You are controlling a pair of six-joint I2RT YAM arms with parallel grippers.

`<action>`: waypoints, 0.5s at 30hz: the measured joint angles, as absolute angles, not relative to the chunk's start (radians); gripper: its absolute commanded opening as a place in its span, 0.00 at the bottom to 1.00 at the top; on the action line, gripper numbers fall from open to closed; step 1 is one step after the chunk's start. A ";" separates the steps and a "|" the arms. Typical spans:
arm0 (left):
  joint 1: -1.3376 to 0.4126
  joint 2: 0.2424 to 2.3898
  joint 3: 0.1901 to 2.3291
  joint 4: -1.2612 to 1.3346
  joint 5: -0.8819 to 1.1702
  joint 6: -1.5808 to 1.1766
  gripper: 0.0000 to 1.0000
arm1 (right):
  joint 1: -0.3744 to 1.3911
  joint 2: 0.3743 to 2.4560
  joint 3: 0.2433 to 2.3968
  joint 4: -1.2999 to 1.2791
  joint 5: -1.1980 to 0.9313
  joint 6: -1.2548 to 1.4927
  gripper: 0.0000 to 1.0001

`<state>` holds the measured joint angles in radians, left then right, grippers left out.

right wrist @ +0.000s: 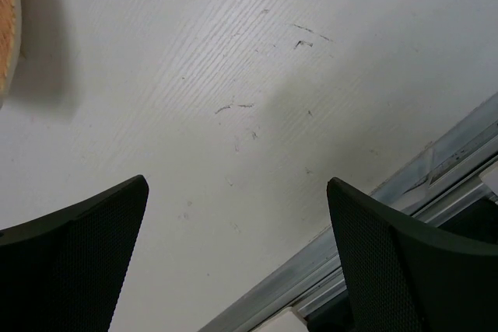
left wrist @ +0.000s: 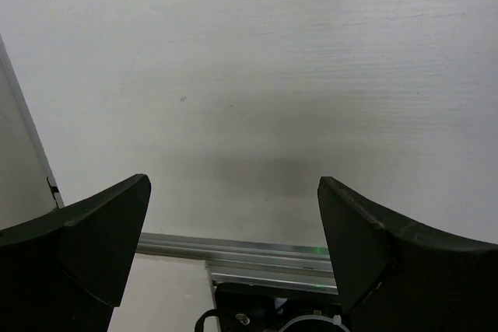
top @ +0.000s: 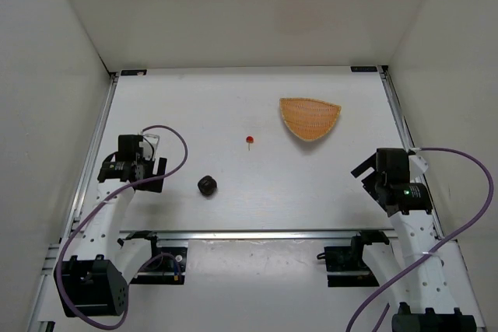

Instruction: Place and organize the fake fruits in the fruit bowl

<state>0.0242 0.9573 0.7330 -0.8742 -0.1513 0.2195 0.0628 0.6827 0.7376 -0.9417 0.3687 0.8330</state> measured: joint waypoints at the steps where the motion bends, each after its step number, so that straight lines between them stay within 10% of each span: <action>1: 0.024 0.957 0.735 -0.874 -0.151 0.220 1.00 | 0.063 0.673 0.736 -0.942 0.372 0.832 1.00; 15: -0.529 1.294 1.156 -1.007 -0.029 0.311 1.00 | 0.063 0.649 0.736 -0.879 0.331 0.748 1.00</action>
<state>-0.5293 1.2938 1.1561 -1.0069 -0.0288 0.3107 0.0628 0.6495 0.7361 -0.8795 0.3309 0.7479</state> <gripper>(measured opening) 0.998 0.996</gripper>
